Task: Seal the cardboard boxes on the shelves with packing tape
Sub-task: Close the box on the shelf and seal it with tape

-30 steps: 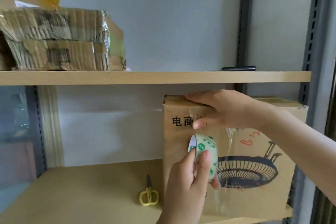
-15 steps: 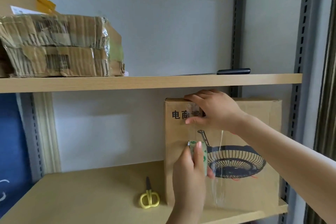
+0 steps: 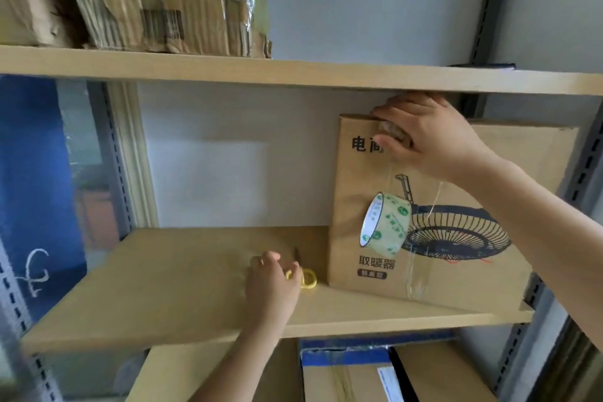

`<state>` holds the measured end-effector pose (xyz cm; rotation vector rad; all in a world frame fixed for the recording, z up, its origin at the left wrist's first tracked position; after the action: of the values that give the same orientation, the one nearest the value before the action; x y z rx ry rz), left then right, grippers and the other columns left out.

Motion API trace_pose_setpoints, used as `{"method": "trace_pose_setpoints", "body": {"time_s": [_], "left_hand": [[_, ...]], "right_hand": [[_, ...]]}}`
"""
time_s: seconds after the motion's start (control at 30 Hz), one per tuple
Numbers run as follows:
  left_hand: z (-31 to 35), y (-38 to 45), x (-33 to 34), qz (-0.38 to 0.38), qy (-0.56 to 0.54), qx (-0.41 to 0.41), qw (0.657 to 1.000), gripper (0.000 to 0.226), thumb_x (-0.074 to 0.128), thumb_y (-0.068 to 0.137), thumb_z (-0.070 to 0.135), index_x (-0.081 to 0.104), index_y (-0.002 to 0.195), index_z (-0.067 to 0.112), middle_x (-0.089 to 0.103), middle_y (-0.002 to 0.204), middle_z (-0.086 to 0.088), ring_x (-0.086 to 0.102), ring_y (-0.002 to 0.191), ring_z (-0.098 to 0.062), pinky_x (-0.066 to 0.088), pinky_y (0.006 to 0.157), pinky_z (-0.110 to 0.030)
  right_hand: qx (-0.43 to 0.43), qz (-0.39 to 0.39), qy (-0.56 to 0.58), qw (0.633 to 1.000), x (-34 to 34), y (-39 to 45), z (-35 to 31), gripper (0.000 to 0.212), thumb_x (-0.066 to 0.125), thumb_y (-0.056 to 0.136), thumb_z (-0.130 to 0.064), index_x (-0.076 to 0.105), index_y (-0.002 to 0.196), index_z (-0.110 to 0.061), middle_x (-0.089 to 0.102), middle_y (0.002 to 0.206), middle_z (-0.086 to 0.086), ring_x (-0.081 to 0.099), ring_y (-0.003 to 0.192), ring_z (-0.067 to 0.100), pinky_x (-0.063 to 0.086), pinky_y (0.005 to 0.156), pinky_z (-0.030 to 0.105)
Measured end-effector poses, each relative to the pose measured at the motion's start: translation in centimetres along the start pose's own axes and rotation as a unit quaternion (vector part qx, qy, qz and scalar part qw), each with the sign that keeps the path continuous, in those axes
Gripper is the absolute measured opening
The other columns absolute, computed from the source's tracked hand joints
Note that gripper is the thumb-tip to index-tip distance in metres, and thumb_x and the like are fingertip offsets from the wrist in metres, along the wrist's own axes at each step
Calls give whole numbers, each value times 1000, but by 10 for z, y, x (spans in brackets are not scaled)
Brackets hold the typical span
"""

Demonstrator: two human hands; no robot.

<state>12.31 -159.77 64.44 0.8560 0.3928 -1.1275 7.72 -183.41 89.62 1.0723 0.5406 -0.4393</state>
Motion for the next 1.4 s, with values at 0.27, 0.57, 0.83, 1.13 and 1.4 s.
{"method": "trace_pose_setpoints", "body": {"time_s": [0.27, 0.57, 0.83, 1.13, 1.4], "left_hand": [[13, 28, 6, -178, 126, -11, 976, 47, 65, 85, 50, 58, 116, 16, 57, 121, -5, 55, 109, -23, 47, 79, -31], [10, 6, -55, -81, -457, -61, 884, 16, 62, 93, 46, 63, 103, 34, 71, 92, 9, 66, 88, -10, 52, 82, -29], [91, -31, -80, -32, -585, 56, 809, 14, 56, 91, 45, 62, 103, 42, 70, 94, 21, 67, 91, 0, 54, 77, -19], [150, -3, -68, -82, -662, -20, 745, 21, 53, 99, 34, 72, 95, 24, 71, 78, 4, 62, 73, -14, 46, 55, -28], [181, -6, -52, -197, -662, -96, 716, 57, 33, 99, 60, 71, 106, 18, 75, 100, -10, 70, 102, -24, 50, 99, -45]], "right_hand": [[-105, 215, 100, 966, -28, -19, -102, 29, 48, 100, -23, 71, 102, -6, 68, 100, 7, 57, 85, 32, 46, 75, 41], [300, -71, 447, 840, 64, -76, -185, 19, 48, 101, -35, 58, 94, -21, 65, 82, -4, 62, 72, 11, 53, 67, 33], [209, -48, 563, 798, 33, -61, -129, 39, 38, 105, -37, 62, 78, -23, 61, 67, -11, 55, 64, 5, 44, 62, 22], [244, -72, 748, 613, 27, -62, -99, 34, 56, 97, -32, 61, 104, 1, 64, 78, 4, 58, 67, 13, 47, 61, 23], [255, -99, 656, 704, -19, -68, -71, 8, 65, 94, -14, 69, 95, -7, 68, 67, 7, 46, 45, 9, 33, 41, 17]]}}
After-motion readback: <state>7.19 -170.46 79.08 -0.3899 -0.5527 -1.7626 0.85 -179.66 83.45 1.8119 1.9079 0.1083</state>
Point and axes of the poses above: each hand's wrist, its own y-axis towards the middle knuckle, its own x-axis out of the palm, z = x × y, the point moved 1 cm from there along y, towards the middle knuckle
